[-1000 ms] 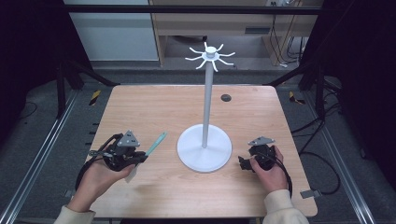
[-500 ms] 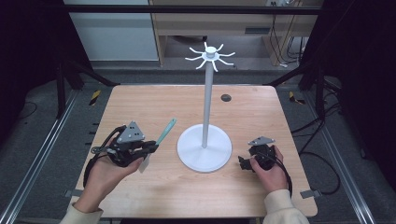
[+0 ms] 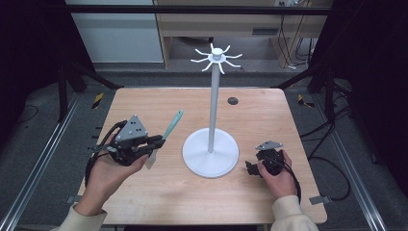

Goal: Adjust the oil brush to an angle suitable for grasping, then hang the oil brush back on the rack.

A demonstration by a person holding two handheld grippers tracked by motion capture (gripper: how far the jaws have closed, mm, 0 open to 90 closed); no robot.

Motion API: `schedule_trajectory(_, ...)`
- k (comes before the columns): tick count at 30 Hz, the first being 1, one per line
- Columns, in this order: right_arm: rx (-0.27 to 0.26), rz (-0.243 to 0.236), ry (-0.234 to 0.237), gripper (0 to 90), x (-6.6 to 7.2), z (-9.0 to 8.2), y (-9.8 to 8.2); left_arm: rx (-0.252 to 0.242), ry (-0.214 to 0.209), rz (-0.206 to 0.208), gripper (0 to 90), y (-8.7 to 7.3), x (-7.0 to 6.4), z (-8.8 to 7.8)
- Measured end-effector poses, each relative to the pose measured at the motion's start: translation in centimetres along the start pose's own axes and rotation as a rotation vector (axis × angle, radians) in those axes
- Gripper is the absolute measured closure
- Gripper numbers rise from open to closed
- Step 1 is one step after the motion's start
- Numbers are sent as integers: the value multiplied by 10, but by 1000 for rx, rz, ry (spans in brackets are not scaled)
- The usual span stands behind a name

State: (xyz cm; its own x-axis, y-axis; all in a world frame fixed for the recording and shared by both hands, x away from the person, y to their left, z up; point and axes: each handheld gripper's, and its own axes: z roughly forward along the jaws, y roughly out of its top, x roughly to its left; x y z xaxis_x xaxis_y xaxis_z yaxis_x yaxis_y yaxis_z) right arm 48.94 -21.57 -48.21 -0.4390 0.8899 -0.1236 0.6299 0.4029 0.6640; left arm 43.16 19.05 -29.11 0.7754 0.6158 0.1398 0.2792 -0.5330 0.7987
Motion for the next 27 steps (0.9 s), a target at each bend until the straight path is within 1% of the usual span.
schedule_trajectory(1,1,0,1,98,0,0,0,-11,0,0,815,4,-1,-1)
schedule_trajectory(3,0,-1,1,97,0,0,0,-13,0,3,815,6,-1,-1)
schedule_trajectory(4,-5,0,-2,97,0,0,0,-14,2,12,815,8,-1,-3)
schedule_trajectory(5,-4,0,-3,97,0,0,0,-14,2,12,815,8,-1,-3)
schedule_trajectory(9,-3,4,-3,97,0,-1,0,-41,7,1,815,16,-2,-6)
schedule_trajectory(10,-7,0,-3,97,-1,-1,0,-48,8,7,815,20,-2,-7)
schedule_trajectory(12,-5,1,-3,98,-1,-1,0,-52,10,12,815,22,-2,-8)
schedule_trajectory(14,-4,1,-4,97,-1,-1,0,-69,13,5,815,27,-3,-9)
schedule_trajectory(16,-5,4,-3,98,-1,-1,0,-80,15,10,815,33,-4,-10)
schedule_trajectory(21,-5,6,-3,97,-1,-1,0,-94,18,21,815,39,-6,-12)
schedule_trajectory(22,-5,4,-4,97,-1,-1,0,-104,19,17,815,42,-7,-12)
schedule_trajectory(26,-6,3,-4,97,-1,-1,0,-105,21,23,815,46,-6,-12)
schedule_trajectory(27,-5,2,-4,97,-1,-1,0,-117,24,14,815,48,-7,-12)
